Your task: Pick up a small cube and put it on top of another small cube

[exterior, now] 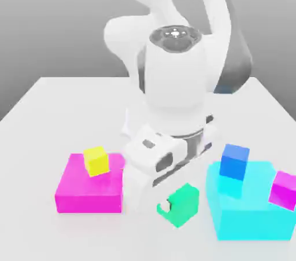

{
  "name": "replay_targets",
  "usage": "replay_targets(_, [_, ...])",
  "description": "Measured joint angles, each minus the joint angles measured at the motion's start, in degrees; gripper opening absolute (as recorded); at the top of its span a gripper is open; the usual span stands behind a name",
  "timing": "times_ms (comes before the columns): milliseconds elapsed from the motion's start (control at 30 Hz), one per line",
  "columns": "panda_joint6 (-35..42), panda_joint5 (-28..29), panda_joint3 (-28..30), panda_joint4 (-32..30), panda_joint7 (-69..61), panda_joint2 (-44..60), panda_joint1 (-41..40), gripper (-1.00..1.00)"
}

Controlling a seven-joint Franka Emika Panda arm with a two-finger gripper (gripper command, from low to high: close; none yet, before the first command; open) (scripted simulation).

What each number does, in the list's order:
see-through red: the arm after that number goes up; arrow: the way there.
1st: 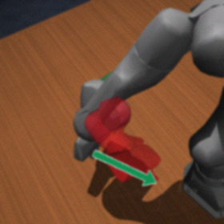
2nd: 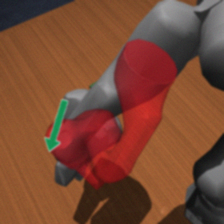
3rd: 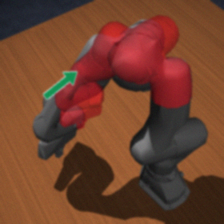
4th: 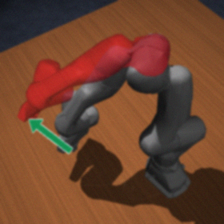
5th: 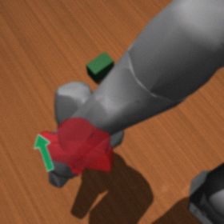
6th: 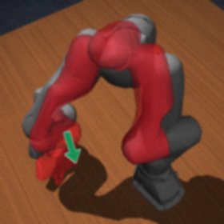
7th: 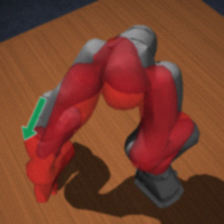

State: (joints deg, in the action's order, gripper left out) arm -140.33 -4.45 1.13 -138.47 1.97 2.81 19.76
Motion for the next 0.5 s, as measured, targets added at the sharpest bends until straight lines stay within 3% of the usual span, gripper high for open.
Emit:
replay_targets(133, [0.12, 4.07, -4.88, 2.19, -2.11, 1.33, 10.37, -1.00])
replay_targets(167, [-1.33, 4.54, -4.89, 2.07, -2.22, 2.60, 10.55, 1.00])
replay_targets(367, [-2.10, 4.85, -4.85, 2.01, -2.21, 3.25, 10.58, 1.00])
replay_targets(500, [4.77, 4.53, -4.88, 3.93, -2.64, -1.81, 10.62, 1.00])
